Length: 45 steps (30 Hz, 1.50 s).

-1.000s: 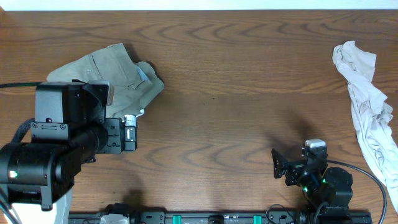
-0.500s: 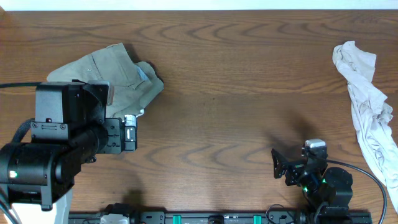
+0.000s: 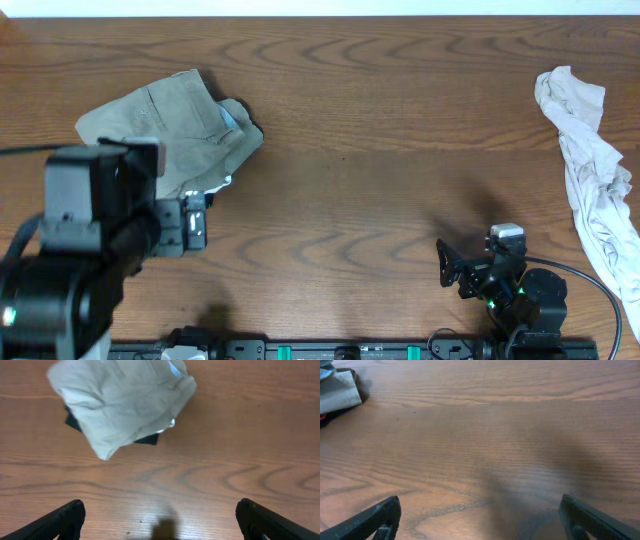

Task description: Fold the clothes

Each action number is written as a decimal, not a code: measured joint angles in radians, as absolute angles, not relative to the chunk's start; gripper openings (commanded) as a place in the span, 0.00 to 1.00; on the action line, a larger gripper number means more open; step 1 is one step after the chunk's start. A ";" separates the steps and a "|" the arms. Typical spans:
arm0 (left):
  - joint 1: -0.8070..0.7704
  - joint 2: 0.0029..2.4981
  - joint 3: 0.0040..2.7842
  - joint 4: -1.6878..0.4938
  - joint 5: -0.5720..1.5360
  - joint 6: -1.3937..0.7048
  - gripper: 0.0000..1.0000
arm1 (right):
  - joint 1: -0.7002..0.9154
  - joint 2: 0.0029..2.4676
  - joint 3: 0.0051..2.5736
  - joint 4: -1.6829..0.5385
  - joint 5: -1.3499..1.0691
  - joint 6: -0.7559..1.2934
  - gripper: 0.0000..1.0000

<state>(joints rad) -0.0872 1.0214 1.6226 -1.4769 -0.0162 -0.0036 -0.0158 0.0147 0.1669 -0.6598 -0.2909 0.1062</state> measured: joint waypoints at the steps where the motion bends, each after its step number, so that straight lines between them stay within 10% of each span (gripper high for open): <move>1: -0.087 1.005 1.623 -1.477 -0.023 -0.004 0.98 | -0.016 0.015 0.167 -0.660 -0.291 0.106 0.99; 7: -0.087 0.885 1.610 -1.458 -0.030 -0.015 0.99 | -0.016 0.015 0.167 -0.660 -0.291 0.106 0.99; 20: -0.087 0.560 1.012 -0.634 0.091 0.070 0.93 | -0.016 0.014 0.167 -0.660 -0.290 0.107 0.99; 45: -0.087 0.020 0.285 -0.211 0.106 0.080 0.93 | -0.016 0.014 0.167 -0.660 -0.290 0.107 0.99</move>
<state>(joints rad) -0.0872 0.0200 0.2848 -0.2111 0.1062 0.0799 -0.0158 0.0143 0.1669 -0.6601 -0.2905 0.1066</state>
